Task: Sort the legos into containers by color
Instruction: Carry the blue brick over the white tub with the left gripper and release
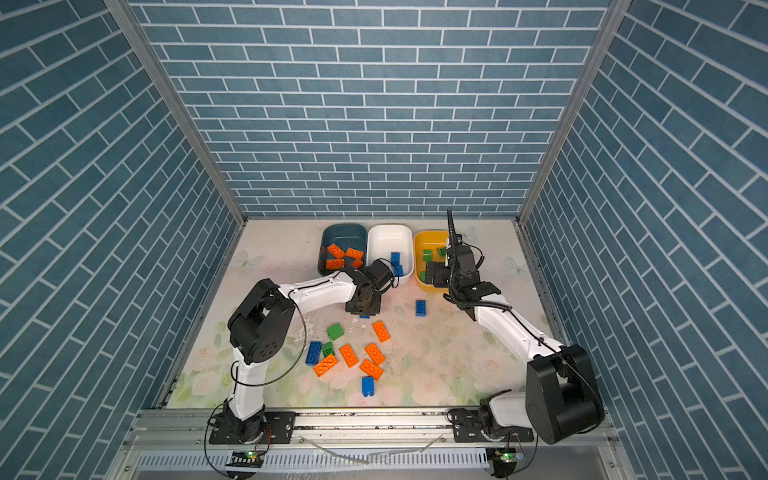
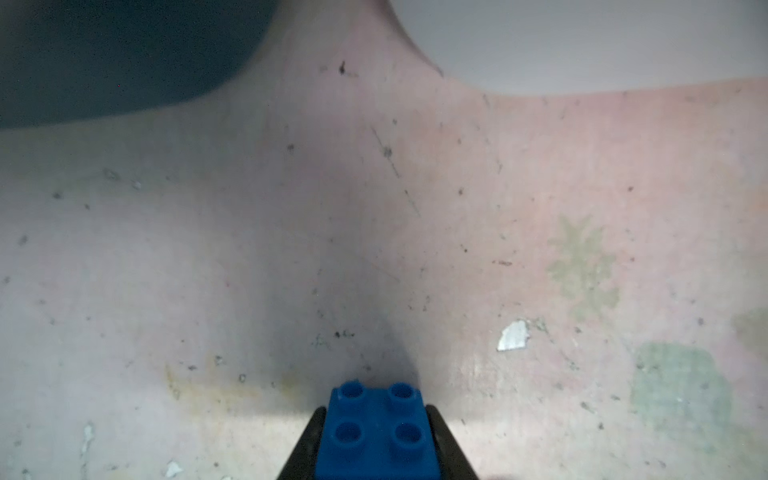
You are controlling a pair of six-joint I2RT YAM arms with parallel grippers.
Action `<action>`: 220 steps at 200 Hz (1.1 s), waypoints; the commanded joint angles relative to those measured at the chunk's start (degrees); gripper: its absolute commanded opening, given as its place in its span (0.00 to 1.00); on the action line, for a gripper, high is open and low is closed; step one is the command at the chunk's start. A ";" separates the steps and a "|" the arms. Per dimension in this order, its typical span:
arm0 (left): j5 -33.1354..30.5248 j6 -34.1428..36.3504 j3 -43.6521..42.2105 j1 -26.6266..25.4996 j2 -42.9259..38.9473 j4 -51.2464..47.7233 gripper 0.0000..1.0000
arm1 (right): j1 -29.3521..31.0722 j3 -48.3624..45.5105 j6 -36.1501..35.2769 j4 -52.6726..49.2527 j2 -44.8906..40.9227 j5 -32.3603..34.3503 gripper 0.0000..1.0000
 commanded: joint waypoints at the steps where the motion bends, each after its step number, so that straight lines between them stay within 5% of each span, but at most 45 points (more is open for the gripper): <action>1: -2.68 3.02 3.35 -0.12 -3.64 -1.17 0.32 | -0.03 -1.94 -1.50 0.74 -1.84 -0.56 0.99; 36: -4.17 7.89 12.44 1.40 -2.82 -1.82 0.32 | -0.06 -2.38 -1.78 0.72 -2.76 -0.60 0.99; 162: -0.77 15.07 48.79 8.81 21.17 -2.00 0.36 | 0.01 -4.49 -1.77 -0.82 -6.28 -0.33 0.98; 195: -0.35 14.81 57.13 9.57 25.71 -5.67 0.54 | 0.02 -4.60 -1.61 -1.17 -7.07 -0.55 0.98; 220: 6.17 15.91 54.40 9.55 23.32 -4.05 0.72 | 0.02 -4.80 -1.44 -1.35 -7.30 -0.56 0.98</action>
